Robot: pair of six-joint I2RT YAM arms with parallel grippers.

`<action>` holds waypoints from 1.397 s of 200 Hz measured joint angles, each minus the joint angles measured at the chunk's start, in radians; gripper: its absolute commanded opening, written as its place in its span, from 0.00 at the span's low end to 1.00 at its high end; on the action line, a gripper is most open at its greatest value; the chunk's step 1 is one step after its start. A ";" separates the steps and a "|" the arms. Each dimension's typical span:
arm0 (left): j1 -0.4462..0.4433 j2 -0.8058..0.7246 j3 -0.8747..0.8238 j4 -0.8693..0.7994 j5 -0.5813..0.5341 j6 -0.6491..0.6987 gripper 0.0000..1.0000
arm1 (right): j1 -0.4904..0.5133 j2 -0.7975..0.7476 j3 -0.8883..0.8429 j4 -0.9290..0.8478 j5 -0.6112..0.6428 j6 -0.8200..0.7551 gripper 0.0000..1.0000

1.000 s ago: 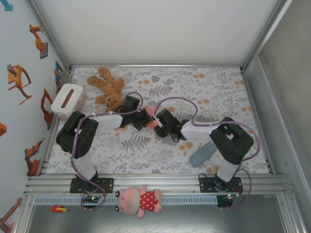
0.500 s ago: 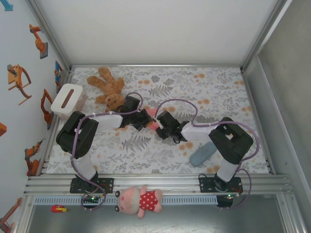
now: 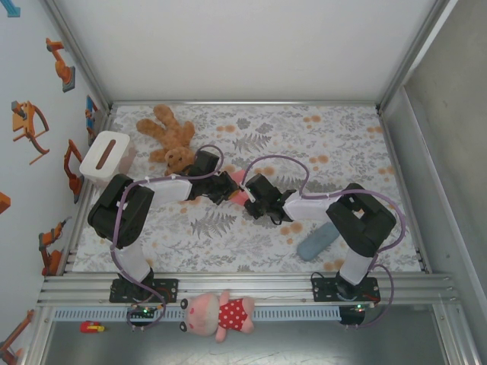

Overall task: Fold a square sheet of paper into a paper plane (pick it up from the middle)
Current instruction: Fourth fold the wing at the center of the table.

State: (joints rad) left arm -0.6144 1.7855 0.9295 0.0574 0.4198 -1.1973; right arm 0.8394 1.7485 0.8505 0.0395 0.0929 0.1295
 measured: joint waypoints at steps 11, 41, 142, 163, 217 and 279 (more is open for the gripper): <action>0.000 0.000 0.000 0.000 0.000 0.000 0.09 | 0.000 0.000 0.000 0.002 -0.003 0.001 0.23; 0.000 0.000 0.000 0.001 0.000 0.000 0.09 | 0.000 0.000 0.000 0.003 -0.014 0.005 0.24; 0.000 0.000 0.000 0.000 0.000 0.000 0.11 | 0.000 0.005 0.000 0.003 -0.021 0.031 0.17; 0.002 -0.002 0.000 -0.009 -0.001 0.001 0.19 | 0.000 0.007 0.000 0.004 -0.021 0.031 0.15; 0.055 -0.083 0.000 -0.071 -0.018 0.032 0.41 | 0.000 0.009 -0.008 0.026 -0.055 0.035 0.13; 0.105 -0.246 -0.068 -0.072 -0.080 0.061 0.46 | -0.028 0.010 -0.043 0.109 -0.163 0.082 0.12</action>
State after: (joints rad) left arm -0.5098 1.5394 0.8619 -0.0143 0.3401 -1.1362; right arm 0.8116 1.7584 0.8070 0.1482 -0.0700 0.2111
